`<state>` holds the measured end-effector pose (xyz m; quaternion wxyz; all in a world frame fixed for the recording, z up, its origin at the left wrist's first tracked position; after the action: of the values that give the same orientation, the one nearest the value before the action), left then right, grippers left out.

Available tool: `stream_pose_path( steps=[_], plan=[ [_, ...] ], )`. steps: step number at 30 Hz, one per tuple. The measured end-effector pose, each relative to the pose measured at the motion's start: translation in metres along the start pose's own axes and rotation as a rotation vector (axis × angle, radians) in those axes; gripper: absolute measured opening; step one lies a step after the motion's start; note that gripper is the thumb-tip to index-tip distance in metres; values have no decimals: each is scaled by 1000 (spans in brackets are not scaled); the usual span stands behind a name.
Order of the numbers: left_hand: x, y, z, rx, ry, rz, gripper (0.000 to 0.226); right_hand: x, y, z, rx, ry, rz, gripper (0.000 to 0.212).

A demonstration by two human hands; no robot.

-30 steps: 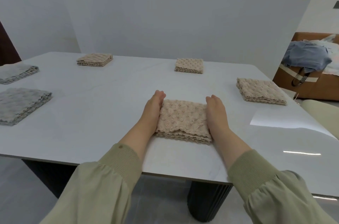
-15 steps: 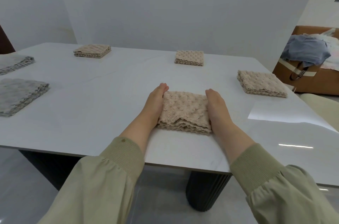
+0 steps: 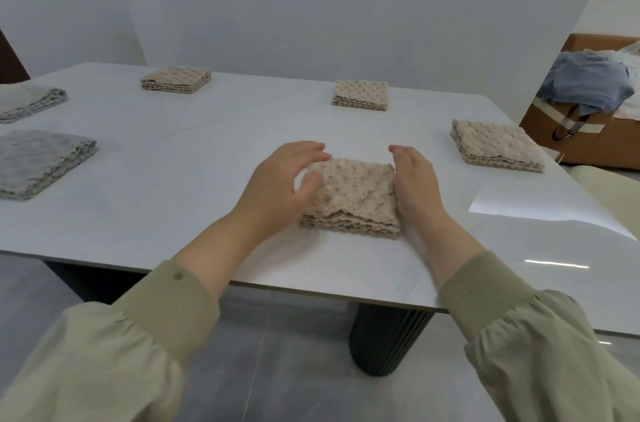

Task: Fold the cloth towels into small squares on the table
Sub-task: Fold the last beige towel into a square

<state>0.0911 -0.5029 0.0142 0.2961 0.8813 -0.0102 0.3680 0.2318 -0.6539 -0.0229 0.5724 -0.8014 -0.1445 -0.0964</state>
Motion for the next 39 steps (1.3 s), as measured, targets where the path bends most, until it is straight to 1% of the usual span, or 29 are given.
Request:
stream_pose_path(
  steps=[3,4,5,7,9,11,12,14,17,19,23,26,29,31,33,35,37,39],
  plan=[
    [-19,47,25,396,-144,718,36,15,-5,-1,-87,-59,-37,41],
    [-31,55,38,474,-196,910,37,22,-5,1,-106,-111,-40,42],
    [-43,61,50,516,-249,1066,41,28,-5,5,-111,-185,-36,44],
    [-62,69,70,507,-348,1285,45,39,-6,17,-95,-358,-1,51],
    [-72,75,83,471,-414,1413,43,45,-7,33,-79,-523,71,58],
    [-73,76,92,460,-450,1505,43,46,-6,53,-83,-685,161,65],
    [-72,75,95,450,-470,1539,44,45,-6,63,-97,-748,195,67],
    [-68,72,101,432,-522,1559,45,45,-8,79,-126,-818,216,66],
    [-57,70,109,375,-617,1477,52,53,-10,95,-62,-840,234,66],
    [-52,69,114,359,-648,1441,58,56,-7,101,9,-879,272,66],
    [-47,64,117,380,-627,1399,59,46,1,116,87,-1005,346,64],
    [-39,57,121,481,-576,1355,60,36,2,119,130,-1071,397,63],
    [-30,49,122,587,-516,1301,60,34,3,118,162,-1098,425,65],
    [-28,48,122,594,-494,1289,58,33,4,118,151,-1126,429,66],
    [-29,51,119,574,-477,1319,55,35,5,117,150,-1123,434,67],
    [-35,56,115,534,-474,1370,50,41,4,115,172,-1082,431,68],
    [-43,59,112,488,-510,1412,50,47,4,110,174,-1041,417,68],
    [-47,60,111,473,-533,1427,52,47,5,107,156,-1037,416,68]
  ],
)
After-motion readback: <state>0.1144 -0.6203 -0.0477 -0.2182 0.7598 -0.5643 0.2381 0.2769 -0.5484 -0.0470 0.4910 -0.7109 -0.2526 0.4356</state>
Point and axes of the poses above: each hand's wrist, its own x-axis towards the middle knuckle, its own z-axis out of the palm, y = z × x, the point moved 9 cm from there along x, towards the middle knuckle, and after that the axes turned 8 degrees about y, right-handed, at the moved point
